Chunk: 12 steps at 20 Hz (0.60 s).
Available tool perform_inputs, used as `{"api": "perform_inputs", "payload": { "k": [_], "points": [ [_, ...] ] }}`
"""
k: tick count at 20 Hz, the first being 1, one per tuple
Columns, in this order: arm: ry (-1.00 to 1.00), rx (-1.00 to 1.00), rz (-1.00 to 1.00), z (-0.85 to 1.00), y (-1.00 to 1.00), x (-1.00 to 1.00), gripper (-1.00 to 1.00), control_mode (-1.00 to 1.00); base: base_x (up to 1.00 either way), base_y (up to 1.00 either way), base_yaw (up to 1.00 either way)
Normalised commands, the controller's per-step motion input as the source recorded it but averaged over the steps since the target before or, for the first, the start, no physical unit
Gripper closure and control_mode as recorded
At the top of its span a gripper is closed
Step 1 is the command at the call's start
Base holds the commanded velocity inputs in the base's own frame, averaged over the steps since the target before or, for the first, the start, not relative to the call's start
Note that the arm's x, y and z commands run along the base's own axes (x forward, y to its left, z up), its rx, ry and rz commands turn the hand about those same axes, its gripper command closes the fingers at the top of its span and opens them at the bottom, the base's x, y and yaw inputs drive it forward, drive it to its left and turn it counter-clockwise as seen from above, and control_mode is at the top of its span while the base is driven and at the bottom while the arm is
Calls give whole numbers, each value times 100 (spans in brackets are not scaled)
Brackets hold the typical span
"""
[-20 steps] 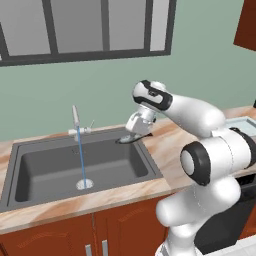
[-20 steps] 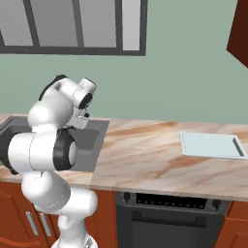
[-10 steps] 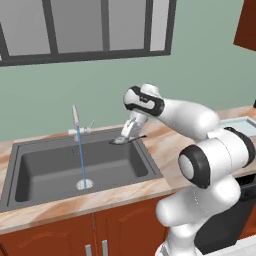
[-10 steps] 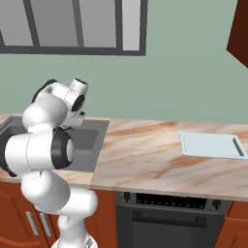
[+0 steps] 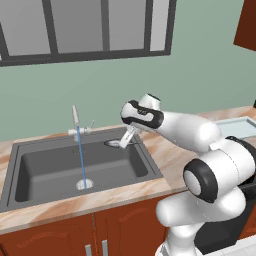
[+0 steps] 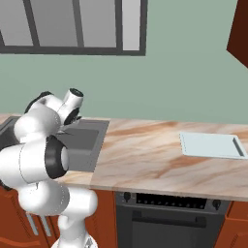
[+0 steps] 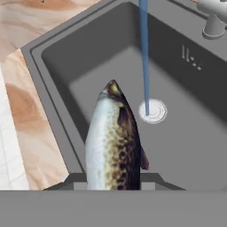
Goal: Take the fish out of the fridge, briefly rinse it in the sink, and place it on the tray next to the sink.
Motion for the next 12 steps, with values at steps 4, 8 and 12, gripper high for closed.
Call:
{"api": "perform_inputs", "payload": {
  "k": [4, 8, 12],
  "points": [
    [-3, 10, 10, -42, 28, 28, 100, -100, 0, 0, 0],
    [-1, 4, 11, -37, 42, 39, 100, -100, 0, 0, 0],
    [-1, 7, 11, -32, 39, 43, 100, -100, 0, 0, 0]
  ]
}}
